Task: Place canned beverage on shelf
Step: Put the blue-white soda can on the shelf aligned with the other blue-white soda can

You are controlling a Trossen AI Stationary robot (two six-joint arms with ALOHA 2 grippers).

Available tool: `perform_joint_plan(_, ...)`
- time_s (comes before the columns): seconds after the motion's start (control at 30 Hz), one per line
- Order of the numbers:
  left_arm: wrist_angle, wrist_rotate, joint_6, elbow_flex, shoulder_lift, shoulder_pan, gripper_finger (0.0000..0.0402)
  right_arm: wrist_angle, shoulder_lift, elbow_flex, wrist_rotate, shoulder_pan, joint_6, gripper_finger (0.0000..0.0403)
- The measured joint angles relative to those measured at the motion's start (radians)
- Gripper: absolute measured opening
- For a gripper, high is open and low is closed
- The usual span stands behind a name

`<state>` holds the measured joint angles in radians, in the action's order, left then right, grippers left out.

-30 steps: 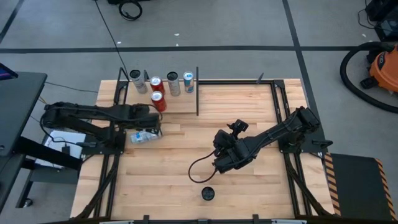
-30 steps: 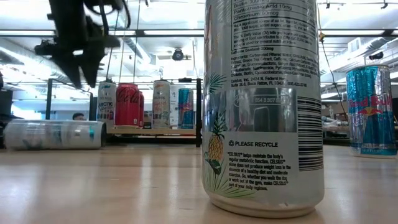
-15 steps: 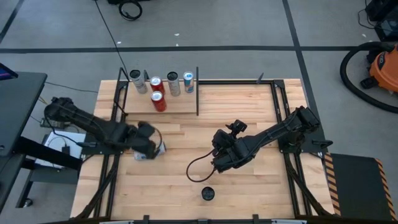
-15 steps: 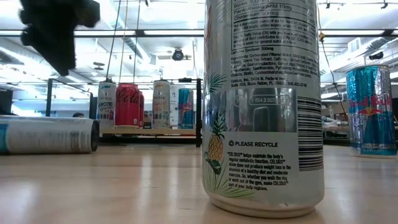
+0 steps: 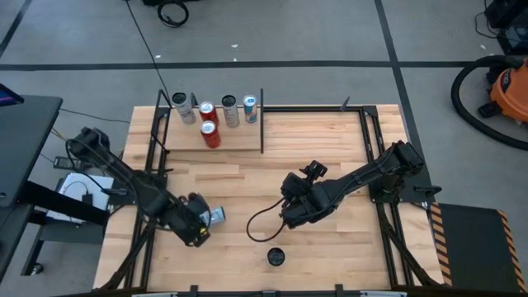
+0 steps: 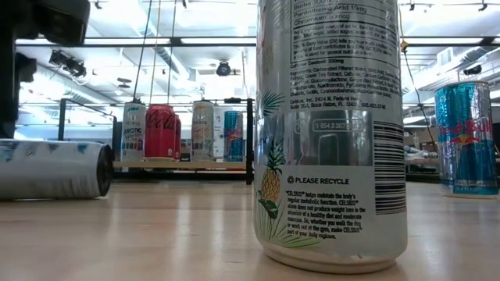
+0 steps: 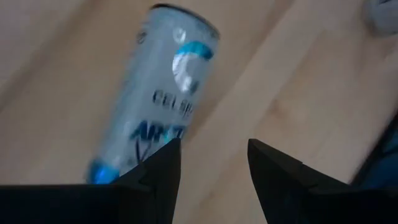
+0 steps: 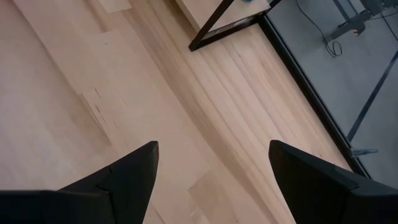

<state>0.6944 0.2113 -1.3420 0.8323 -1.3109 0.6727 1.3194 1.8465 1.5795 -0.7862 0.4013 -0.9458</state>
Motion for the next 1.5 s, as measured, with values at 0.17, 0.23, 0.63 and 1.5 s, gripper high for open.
perform_joint_plan(0.17,-0.100,-0.003,0.027,-0.023,-0.021,0.000,0.0185,-0.002,0.000,0.000,-0.005,-0.006,0.007,0.0313)
perform_joint_plan(0.23,-0.113,-0.007,0.036,-0.023,-0.029,0.000,0.0185,-0.002,0.000,0.000,-0.006,-0.013,0.007,0.0313)
perform_joint_plan(0.63,-0.265,-0.106,0.025,-0.018,-0.167,0.022,0.0186,-0.004,0.000,0.000,-0.006,-0.026,0.032,0.0313)
perform_joint_plan(1.5,-0.347,-0.029,0.046,-0.020,-0.007,0.007,0.0185,-0.015,0.000,0.000,-0.010,-0.026,0.033,0.0313)
